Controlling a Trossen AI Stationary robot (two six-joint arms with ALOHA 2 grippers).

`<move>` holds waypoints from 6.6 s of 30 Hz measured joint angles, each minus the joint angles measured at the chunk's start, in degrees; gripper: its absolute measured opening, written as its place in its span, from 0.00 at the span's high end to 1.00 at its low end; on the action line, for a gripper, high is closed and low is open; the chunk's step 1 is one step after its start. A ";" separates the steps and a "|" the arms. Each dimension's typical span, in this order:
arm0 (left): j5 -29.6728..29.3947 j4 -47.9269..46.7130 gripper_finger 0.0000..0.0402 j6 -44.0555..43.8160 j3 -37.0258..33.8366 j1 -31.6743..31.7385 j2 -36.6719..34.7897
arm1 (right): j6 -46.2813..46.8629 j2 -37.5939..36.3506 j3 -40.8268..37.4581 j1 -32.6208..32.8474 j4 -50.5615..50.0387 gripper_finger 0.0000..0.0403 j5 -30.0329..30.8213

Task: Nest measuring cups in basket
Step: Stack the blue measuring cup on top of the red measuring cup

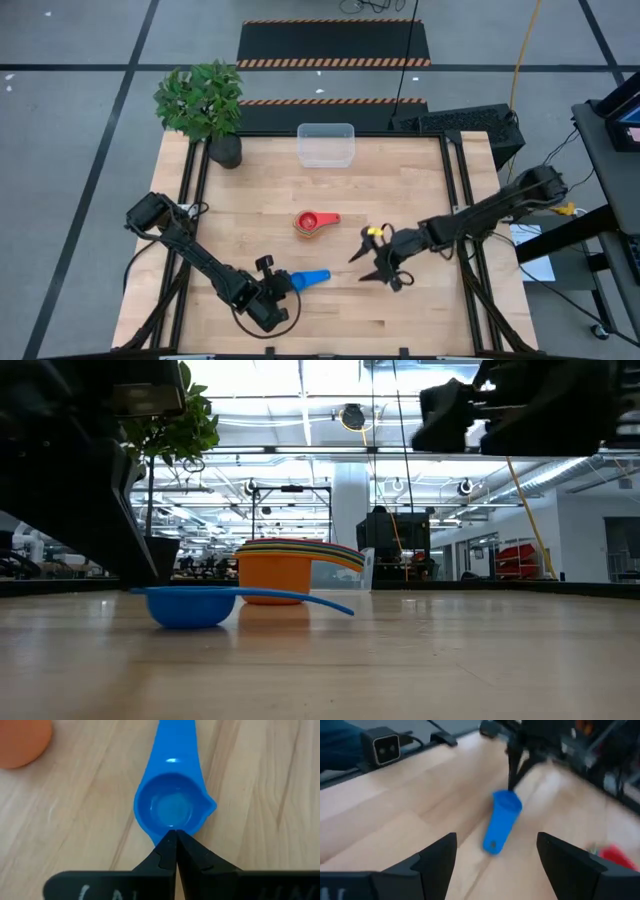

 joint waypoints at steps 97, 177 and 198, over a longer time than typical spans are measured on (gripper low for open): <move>12.11 28.48 0.38 31.25 4.90 8.63 5.22 | 1.90 13.61 21.00 17.00 -22.05 0.34 18.71; 12.81 45.29 0.98 19.98 -20.20 18.78 -23.46 | -55.28 8.28 21.03 22.30 -9.48 0.37 61.32; 16.27 48.17 0.95 19.61 -22.64 19.08 -22.82 | -69.27 8.28 12.39 14.09 11.49 0.57 39.76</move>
